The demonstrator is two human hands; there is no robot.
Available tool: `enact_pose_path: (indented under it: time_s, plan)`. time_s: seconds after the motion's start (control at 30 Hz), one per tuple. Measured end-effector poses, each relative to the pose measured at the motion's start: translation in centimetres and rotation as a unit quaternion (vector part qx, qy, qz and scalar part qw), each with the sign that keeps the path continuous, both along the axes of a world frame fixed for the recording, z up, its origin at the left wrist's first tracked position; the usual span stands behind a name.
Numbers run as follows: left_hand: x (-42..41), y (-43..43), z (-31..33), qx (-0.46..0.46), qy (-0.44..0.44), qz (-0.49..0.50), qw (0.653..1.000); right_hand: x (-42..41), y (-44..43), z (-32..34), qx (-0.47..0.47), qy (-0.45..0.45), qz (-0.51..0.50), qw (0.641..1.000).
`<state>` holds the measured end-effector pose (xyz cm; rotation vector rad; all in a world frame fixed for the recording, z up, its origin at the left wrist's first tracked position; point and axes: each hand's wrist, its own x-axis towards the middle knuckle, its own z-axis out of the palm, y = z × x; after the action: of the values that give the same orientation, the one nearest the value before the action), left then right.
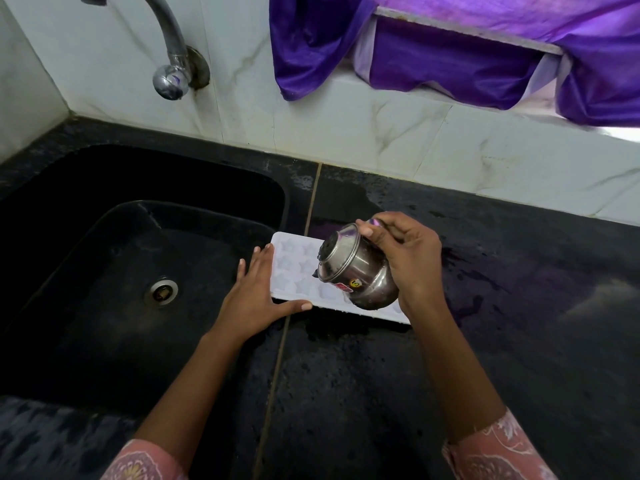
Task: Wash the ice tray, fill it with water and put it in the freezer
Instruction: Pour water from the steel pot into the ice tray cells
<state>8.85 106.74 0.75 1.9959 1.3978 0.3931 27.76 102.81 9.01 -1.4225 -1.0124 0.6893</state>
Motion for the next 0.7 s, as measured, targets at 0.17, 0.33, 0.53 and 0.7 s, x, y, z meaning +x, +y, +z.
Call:
enact_pose_path:
  time_s: [0.17,0.33,0.53,0.7]
  plan:
    - [0.0,-0.1,0.1,0.0,-0.005,-0.004,1.0,0.0,0.0,0.0,0.003,0.001,0.001,1.0]
    - [0.0,0.0,-0.1,0.001,-0.007,-0.006,1.0,0.0,-0.1,-0.4,0.003,0.038,-0.002,0.999]
    - [-0.2,0.4,-1.1,0.017,-0.011,-0.01,1.0,-0.1,-0.1,-0.5,0.0,0.12,-0.023,0.993]
    - [-0.1,0.1,-0.4,0.012,-0.018,-0.01,1.0,-0.6,0.3,-0.4,0.002,0.12,-0.006,0.993]
